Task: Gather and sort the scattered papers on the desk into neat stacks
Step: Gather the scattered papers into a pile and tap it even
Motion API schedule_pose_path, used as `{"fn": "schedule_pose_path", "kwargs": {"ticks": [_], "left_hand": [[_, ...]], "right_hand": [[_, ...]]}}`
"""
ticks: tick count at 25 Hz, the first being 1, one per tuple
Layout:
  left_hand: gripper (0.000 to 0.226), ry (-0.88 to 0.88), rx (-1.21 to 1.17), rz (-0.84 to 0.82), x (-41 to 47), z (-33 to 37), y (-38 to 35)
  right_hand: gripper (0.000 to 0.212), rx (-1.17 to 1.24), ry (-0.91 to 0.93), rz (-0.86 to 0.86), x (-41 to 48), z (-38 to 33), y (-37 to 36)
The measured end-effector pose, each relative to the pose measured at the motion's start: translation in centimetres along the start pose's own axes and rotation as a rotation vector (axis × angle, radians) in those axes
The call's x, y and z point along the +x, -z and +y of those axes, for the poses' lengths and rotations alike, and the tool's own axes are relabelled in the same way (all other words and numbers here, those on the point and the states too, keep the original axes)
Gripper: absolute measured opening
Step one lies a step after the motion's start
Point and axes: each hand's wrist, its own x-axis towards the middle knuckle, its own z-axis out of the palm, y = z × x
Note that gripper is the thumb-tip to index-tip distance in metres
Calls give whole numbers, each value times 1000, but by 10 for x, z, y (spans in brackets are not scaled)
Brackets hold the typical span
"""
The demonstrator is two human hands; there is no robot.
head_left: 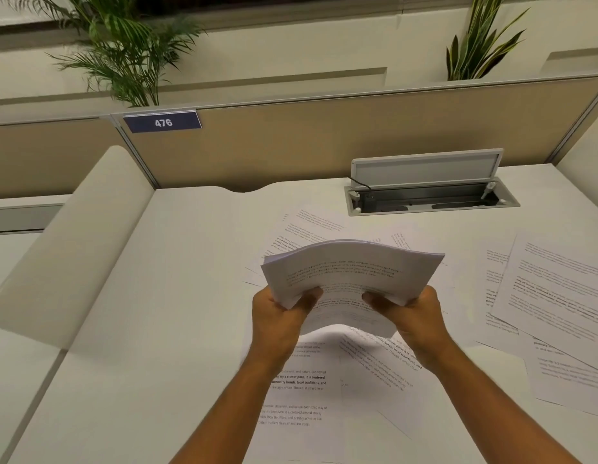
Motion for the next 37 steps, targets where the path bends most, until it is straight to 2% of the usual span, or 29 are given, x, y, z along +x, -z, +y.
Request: {"fn": "schedule_pose_path", "kwargs": {"ticks": [6, 13, 18, 20, 23, 26, 33, 37], "left_hand": [[40, 169, 32, -7, -16, -27, -1], [37, 187, 60, 23, -8, -20, 7], [20, 195, 0, 114, 10, -12, 36], [17, 183, 18, 157, 14, -14, 55], [13, 154, 149, 246, 19, -21, 92], [17, 237, 200, 321, 25, -31, 136], [18, 452, 291, 368, 42, -51, 250], [16, 500, 339, 372, 58, -55, 295]], "right_hand": [[45, -109, -149, -23, -13, 35, -4], [36, -183, -171, -15, -2, 28, -16], [31, -156, -234, -69, 10, 22, -44], [37, -148, -257, -99, 13, 25, -64], [42, -186, -254, -48, 17, 38, -104], [40, -244, -310, -11, 20, 55, -150], [58, -347, -442, -185, 19, 74, -263], [56, -414, -483, -268, 20, 81, -303]]}}
